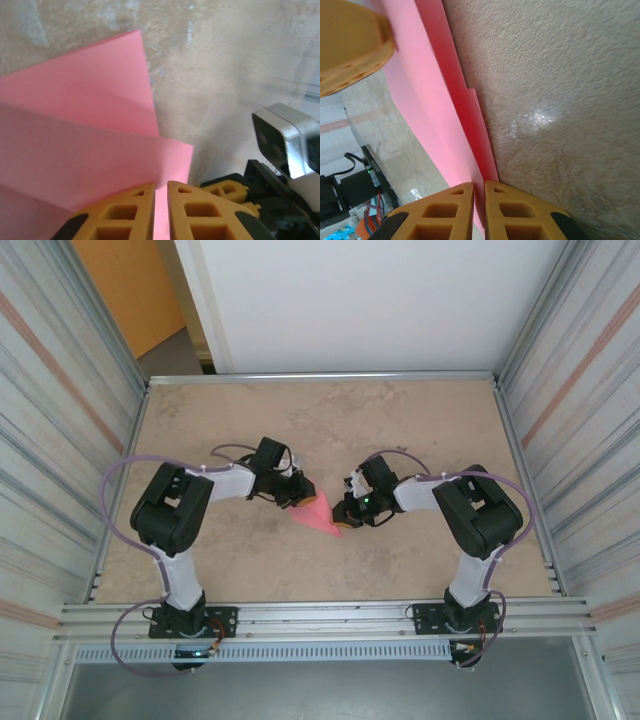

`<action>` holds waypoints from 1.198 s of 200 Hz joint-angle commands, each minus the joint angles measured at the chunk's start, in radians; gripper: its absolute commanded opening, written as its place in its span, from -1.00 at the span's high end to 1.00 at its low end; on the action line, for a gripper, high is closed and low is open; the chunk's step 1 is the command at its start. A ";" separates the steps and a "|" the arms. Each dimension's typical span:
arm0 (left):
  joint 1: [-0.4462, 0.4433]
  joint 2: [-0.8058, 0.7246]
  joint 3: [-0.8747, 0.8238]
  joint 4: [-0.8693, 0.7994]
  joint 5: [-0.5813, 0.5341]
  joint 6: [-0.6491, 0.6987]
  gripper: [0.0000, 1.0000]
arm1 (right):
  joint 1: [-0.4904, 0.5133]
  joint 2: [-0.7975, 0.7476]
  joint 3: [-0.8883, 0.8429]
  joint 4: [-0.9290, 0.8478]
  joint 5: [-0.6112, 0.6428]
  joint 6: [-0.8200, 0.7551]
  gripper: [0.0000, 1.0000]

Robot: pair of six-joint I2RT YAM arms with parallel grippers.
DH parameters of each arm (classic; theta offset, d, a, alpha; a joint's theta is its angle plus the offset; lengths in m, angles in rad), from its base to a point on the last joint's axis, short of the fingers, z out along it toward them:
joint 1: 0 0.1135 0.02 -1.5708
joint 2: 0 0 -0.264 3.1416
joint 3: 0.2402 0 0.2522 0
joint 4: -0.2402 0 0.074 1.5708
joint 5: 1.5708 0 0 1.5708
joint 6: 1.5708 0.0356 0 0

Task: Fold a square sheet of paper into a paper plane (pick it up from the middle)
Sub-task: Fourth fold the wing at the center of the table.

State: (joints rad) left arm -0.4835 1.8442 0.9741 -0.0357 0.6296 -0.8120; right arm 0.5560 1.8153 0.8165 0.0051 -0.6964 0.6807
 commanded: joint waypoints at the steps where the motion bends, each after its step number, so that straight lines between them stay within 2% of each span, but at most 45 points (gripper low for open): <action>1: 0.005 -0.055 -0.041 0.077 0.027 -0.015 0.60 | 0.013 0.065 -0.011 -0.071 0.087 -0.025 0.69; 32: -0.017 -0.043 -0.065 0.136 0.054 -0.032 0.53 | 0.013 0.068 -0.011 -0.074 0.088 -0.026 0.66; 111: -0.039 -0.009 -0.031 0.128 0.053 -0.032 0.54 | 0.012 0.082 0.002 -0.097 0.103 -0.024 0.58; 183: -0.037 0.013 -0.012 0.016 -0.022 -0.024 0.70 | 0.012 0.085 0.003 -0.104 0.107 -0.024 0.49; 239: -0.029 0.007 -0.031 0.005 -0.042 -0.026 0.74 | 0.008 0.080 -0.012 -0.090 0.099 -0.026 0.46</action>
State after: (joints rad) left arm -0.5129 1.8439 0.9405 -0.0025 0.6079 -0.8417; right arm 0.5568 1.8236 0.8471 -0.0353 -0.7162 0.6716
